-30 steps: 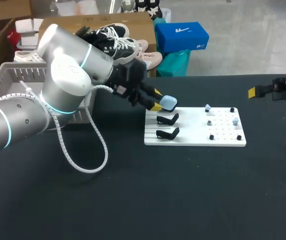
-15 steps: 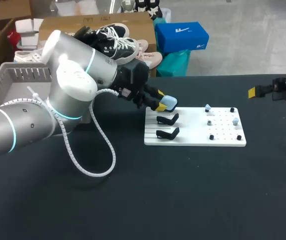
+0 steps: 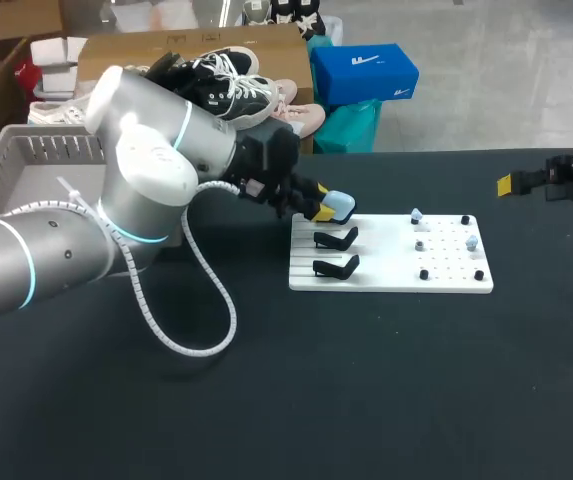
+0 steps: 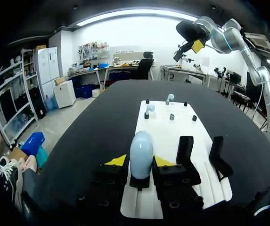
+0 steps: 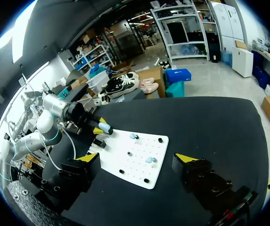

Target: Pick up each earbud case from the left stands, insert the matching earbuds, close the lid, and place the case in the box.

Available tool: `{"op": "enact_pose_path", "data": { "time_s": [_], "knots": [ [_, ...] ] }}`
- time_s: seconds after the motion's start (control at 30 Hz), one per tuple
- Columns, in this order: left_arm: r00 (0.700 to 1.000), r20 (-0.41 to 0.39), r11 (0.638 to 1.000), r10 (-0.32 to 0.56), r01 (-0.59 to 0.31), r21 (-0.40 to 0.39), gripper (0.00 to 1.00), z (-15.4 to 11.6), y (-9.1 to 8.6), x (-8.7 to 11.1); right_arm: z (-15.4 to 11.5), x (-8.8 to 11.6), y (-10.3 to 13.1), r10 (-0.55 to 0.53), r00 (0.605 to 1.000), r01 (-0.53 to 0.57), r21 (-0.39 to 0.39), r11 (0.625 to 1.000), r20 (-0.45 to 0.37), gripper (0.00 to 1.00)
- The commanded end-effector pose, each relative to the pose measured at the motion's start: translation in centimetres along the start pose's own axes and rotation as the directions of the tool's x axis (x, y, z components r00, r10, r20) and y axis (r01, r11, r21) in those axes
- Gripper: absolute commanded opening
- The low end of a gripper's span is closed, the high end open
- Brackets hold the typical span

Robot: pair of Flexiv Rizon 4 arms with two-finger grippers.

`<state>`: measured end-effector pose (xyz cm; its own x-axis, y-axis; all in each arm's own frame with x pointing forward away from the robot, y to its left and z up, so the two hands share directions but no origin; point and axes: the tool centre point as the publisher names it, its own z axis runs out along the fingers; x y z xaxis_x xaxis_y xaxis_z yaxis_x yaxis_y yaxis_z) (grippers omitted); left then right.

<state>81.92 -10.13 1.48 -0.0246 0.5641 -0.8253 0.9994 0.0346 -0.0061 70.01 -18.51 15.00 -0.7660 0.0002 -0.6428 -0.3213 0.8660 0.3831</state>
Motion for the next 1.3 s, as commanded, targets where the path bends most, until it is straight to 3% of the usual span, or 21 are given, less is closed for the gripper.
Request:
{"op": "enact_pose_path", "data": {
  "time_s": [0.03,0.3,0.5,0.87,1.3],
  "knots": [
    [1.000,0.012,1.000,-0.003,0.003,0.000,0.00,-0.2,-0.4,-0.1,0.0,0.0,0.0,0.000,1.000,0.000,0.000,1.000,0.000,1.00],
    [0.999,0.040,1.000,-0.006,0.006,-0.010,0.00,-1.9,-1.0,-0.4,0.0,0.0,0.0,0.000,1.000,0.000,0.000,1.000,0.000,1.00],
    [0.993,0.108,0.999,-0.035,0.038,-0.021,0.00,-4.2,-1.9,-2.1,0.0,0.0,0.0,0.000,1.000,0.000,0.000,1.000,0.000,1.00],
    [0.954,0.301,1.000,0.001,0.005,-0.019,0.00,-7.1,-7.4,-7.7,0.0,0.0,0.0,0.000,1.000,0.000,0.000,1.000,0.000,1.00],
    [0.931,0.358,0.998,0.068,-0.062,-0.028,0.00,-7.9,-12.7,-9.0,0.0,0.0,0.0,0.000,1.000,0.000,0.000,1.000,0.000,1.00]
  ]
}}
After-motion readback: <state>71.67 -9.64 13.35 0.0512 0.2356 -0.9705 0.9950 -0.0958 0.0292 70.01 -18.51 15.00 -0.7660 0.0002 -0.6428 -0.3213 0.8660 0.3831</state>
